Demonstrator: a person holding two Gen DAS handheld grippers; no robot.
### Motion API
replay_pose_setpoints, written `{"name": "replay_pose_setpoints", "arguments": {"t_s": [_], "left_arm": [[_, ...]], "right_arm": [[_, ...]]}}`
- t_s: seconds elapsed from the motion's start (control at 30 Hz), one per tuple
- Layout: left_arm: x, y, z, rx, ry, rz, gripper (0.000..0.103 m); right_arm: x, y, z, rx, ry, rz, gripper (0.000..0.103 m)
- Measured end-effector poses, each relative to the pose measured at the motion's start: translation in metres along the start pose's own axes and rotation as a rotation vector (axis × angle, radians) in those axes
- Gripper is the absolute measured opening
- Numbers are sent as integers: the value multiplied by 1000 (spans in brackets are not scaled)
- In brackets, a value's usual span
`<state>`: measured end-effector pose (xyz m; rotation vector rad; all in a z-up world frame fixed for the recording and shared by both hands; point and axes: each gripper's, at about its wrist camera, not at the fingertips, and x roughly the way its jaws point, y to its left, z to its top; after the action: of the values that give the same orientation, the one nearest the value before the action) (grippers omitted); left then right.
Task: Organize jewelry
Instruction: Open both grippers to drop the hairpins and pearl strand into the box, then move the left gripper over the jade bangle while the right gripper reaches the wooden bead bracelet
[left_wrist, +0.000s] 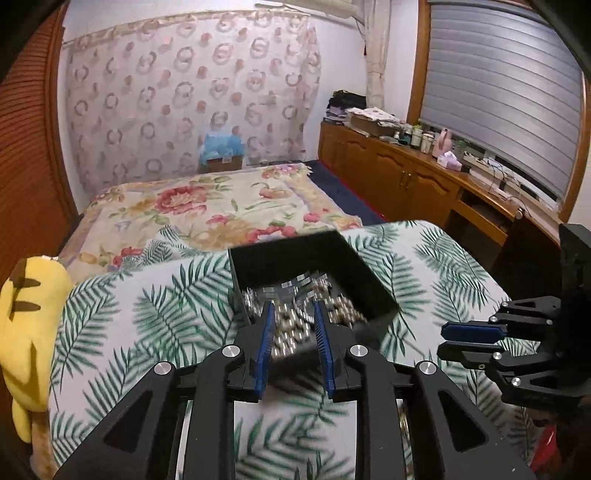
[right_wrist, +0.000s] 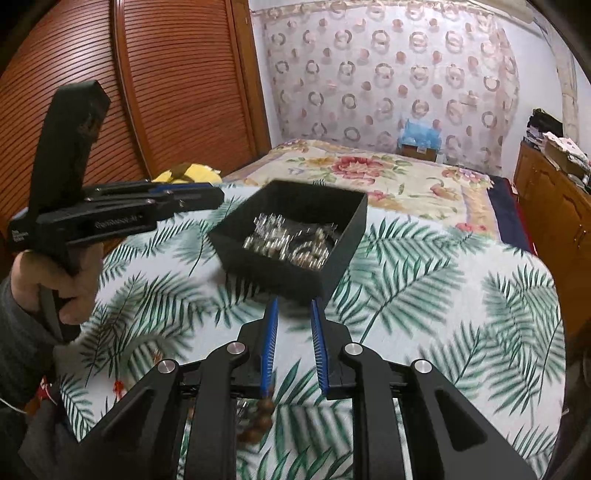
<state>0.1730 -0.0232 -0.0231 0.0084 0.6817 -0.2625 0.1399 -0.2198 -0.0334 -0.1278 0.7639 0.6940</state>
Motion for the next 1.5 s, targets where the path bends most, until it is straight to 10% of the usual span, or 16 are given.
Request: {"name": "replay_pose_setpoints", "arguments": {"t_s": [1.0, 1.5], "left_arm": [[-46, -15, -101, 31, 119, -5, 71], [-28, -28, -122, 39, 209, -38, 74]], "right_arm": [[24, 19, -54, -51, 137, -24, 15], [24, 21, -54, -67, 134, -56, 15]]}}
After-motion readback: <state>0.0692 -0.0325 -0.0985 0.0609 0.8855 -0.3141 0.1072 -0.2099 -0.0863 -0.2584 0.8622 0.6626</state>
